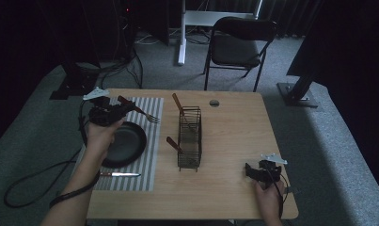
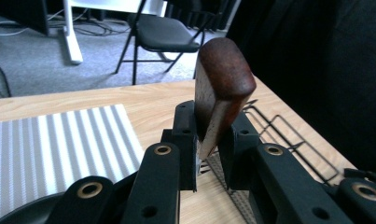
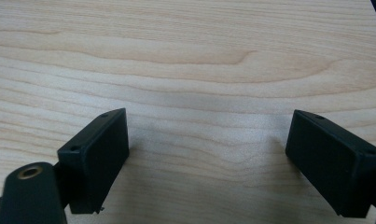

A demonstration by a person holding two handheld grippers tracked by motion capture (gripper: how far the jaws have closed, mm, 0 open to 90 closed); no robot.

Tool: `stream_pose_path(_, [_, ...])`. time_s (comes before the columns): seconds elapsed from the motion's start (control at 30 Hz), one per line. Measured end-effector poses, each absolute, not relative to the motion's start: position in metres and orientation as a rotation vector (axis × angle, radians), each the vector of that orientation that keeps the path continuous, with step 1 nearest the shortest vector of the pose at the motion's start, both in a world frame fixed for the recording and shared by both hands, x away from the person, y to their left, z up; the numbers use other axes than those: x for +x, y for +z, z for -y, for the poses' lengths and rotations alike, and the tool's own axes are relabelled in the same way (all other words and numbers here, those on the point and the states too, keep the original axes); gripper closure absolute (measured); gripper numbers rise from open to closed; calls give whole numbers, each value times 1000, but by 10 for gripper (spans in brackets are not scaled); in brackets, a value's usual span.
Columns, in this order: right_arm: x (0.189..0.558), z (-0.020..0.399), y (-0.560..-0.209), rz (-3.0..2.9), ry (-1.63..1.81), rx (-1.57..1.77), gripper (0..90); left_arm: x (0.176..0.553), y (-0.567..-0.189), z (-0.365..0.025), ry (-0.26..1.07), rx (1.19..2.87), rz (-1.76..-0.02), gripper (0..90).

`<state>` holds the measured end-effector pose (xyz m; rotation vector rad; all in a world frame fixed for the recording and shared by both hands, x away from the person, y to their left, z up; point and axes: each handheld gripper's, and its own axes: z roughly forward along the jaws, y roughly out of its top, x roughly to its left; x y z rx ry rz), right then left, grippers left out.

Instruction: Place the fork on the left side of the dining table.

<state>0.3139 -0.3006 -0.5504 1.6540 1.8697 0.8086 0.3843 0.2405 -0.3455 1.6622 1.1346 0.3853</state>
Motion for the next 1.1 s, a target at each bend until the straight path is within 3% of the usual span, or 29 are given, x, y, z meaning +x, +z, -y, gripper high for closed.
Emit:
stream_pose_path(0.7, [314,300,-550,-1867,807,1658,129,428,-397,-278,333,1546,-1301,807])
stream_pose_path(1.1, [314,300,-550,-1867,808,1658,129,458,-414,-300,379,1493,-1427,807])
